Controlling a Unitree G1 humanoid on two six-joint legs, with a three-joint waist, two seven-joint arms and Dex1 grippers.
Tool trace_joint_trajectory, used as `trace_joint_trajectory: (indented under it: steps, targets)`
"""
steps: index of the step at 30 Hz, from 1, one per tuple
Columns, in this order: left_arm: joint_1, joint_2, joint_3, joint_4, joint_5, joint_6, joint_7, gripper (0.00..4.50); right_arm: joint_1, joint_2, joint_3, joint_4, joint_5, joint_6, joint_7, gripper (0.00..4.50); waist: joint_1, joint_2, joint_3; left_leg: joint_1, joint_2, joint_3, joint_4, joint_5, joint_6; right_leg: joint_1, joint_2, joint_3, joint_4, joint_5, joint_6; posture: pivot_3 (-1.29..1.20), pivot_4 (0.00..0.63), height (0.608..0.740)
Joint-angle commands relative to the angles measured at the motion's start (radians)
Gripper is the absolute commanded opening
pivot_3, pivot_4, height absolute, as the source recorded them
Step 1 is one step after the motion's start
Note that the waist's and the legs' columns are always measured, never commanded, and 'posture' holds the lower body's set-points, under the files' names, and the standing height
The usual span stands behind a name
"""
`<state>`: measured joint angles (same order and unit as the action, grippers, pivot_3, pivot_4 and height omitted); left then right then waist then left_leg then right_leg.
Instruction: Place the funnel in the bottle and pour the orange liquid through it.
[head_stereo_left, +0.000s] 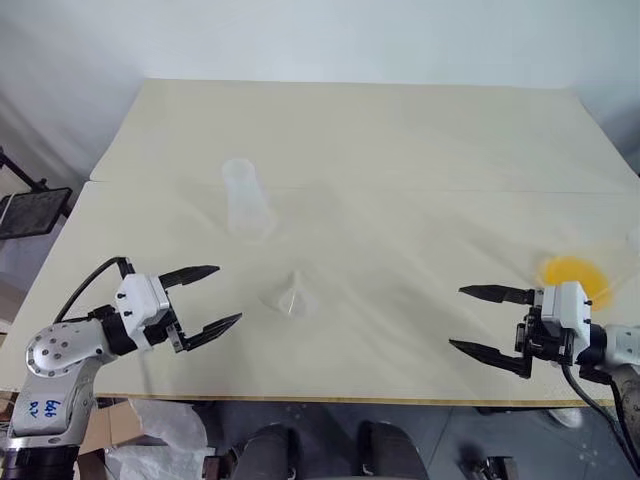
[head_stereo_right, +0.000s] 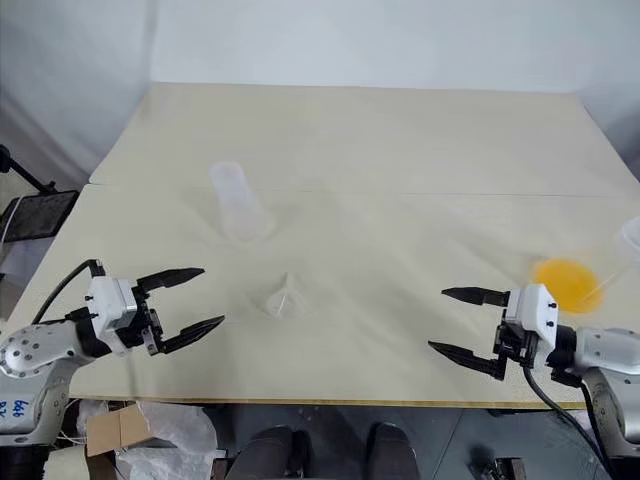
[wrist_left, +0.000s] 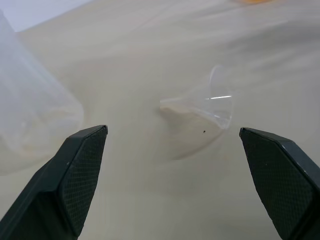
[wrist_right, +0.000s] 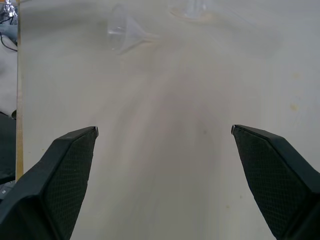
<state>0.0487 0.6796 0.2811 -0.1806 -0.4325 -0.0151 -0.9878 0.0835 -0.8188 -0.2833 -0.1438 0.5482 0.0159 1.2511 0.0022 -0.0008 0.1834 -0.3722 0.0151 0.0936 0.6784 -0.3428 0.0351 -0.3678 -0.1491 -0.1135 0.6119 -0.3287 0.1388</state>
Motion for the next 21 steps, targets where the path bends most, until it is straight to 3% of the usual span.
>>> trace_joint_trajectory:
  steps: [1,7,13,17,21]
  targets:
    - [0.033,0.007,0.013,-0.025,-0.018,0.000,-0.012,4.50,-0.007,0.012,-0.015,0.002,-0.001,-0.019,-0.007,4.48,-0.001,0.000,0.000,0.000,0.000,0.000,0.000,0.000,0.000,0.000,0.000,0.000,0.000,0.000,0.000,0.00,0.150,0.740]
    - [0.062,-0.026,0.061,0.016,-0.041,0.027,0.038,4.50,-0.096,0.128,0.001,-0.049,0.050,0.058,-0.166,4.48,-0.004,0.000,0.000,0.000,0.001,0.000,0.000,0.000,0.000,0.000,0.000,0.000,0.000,0.000,0.000,0.00,0.150,0.740]
    - [0.080,-0.142,0.179,0.098,-0.093,0.040,0.193,4.50,-0.232,0.304,0.041,-0.074,0.025,0.087,-0.381,4.48,-0.005,0.001,0.000,0.000,0.001,0.000,0.000,-0.001,-0.002,-0.005,0.000,0.001,0.007,0.000,0.000,0.00,0.150,0.740]
    - [0.109,-0.239,0.226,0.112,-0.090,0.012,0.302,4.50,-0.239,0.322,0.069,-0.076,-0.002,0.081,-0.392,4.48,0.000,0.000,0.000,0.000,0.000,0.000,0.000,-0.002,-0.001,-0.005,-0.001,0.000,0.009,0.000,0.000,0.00,0.150,0.740]
    - [0.086,-0.261,0.197,0.085,-0.088,0.020,0.311,4.50,-0.217,0.298,0.077,-0.078,0.005,0.081,-0.354,4.48,0.009,0.000,0.000,-0.001,0.000,0.000,0.002,-0.002,0.000,-0.004,-0.001,0.000,0.008,0.000,0.000,0.00,0.150,0.740]
